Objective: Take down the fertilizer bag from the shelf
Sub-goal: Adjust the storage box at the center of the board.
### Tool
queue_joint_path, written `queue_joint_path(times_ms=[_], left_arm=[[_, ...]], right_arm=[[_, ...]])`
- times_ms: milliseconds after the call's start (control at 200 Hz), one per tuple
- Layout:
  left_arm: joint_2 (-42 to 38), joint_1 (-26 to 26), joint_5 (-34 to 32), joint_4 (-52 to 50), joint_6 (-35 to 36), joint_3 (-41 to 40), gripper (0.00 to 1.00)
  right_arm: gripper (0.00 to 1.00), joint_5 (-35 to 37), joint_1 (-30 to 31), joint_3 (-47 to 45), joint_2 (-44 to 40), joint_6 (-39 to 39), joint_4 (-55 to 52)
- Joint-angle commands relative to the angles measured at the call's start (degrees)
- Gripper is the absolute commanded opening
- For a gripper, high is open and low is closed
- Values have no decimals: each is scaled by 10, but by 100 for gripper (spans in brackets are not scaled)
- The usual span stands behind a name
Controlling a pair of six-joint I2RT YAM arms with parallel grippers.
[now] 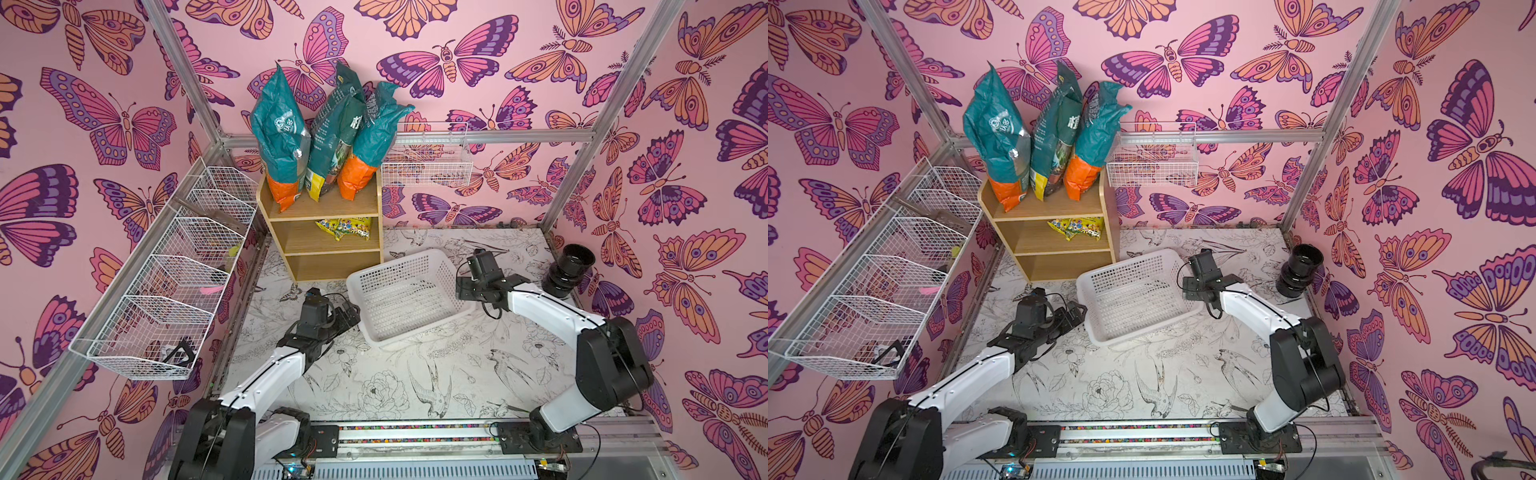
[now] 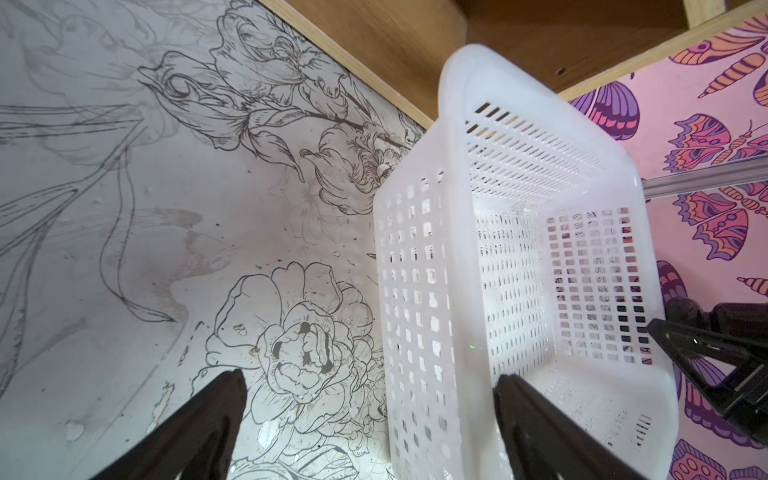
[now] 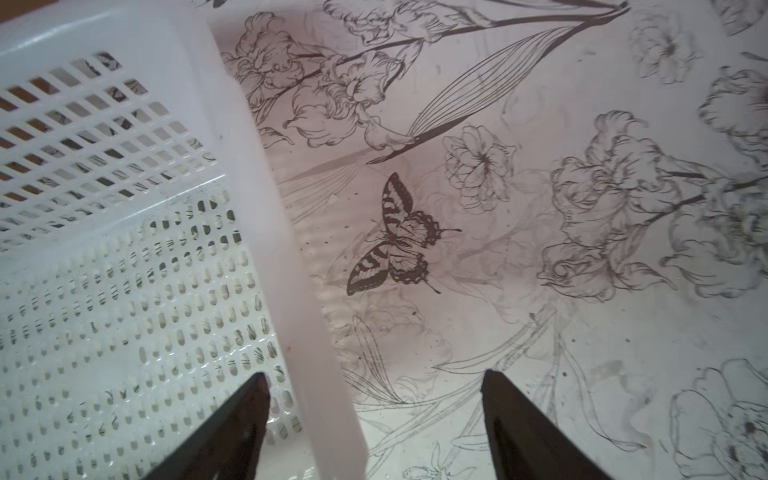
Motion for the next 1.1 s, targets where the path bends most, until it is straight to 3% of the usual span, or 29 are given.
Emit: queue_joint_path(times_ms=[0,110,195,350,571,706,746,786,881,1097], left_arm=[[3,-2,4,13,13,10,100],[7,-2,-20,17,19,11,99],[24,-1,-24,16,27,20,90],[55,-1,-26,17,31,43,74],[86,2,-8,16,35,57,29],[32,3,-34,16,29,36,27],[17,3,-49,16,30,31,29],[1,5,-59,12,32,28,38],[-26,9,-69,-16,41,34,98],[-103,12,-92,-72,45,31,100]], right_arm=[[74,-38,-3,17,25,2,2],[32,-67,-3,9,32,11,6],[22,-82,0,-22,7,23,25],[21,-63,29,-97,-77,52,55],[28,-37,85,-154,-153,69,53],[35,-29,105,-163,-170,71,49],[36,-29,107,-164,-172,71,45],[38,-28,109,-164,-177,71,40],[45,1,126,-165,-200,68,31],[55,98,198,-109,-275,-6,21]])
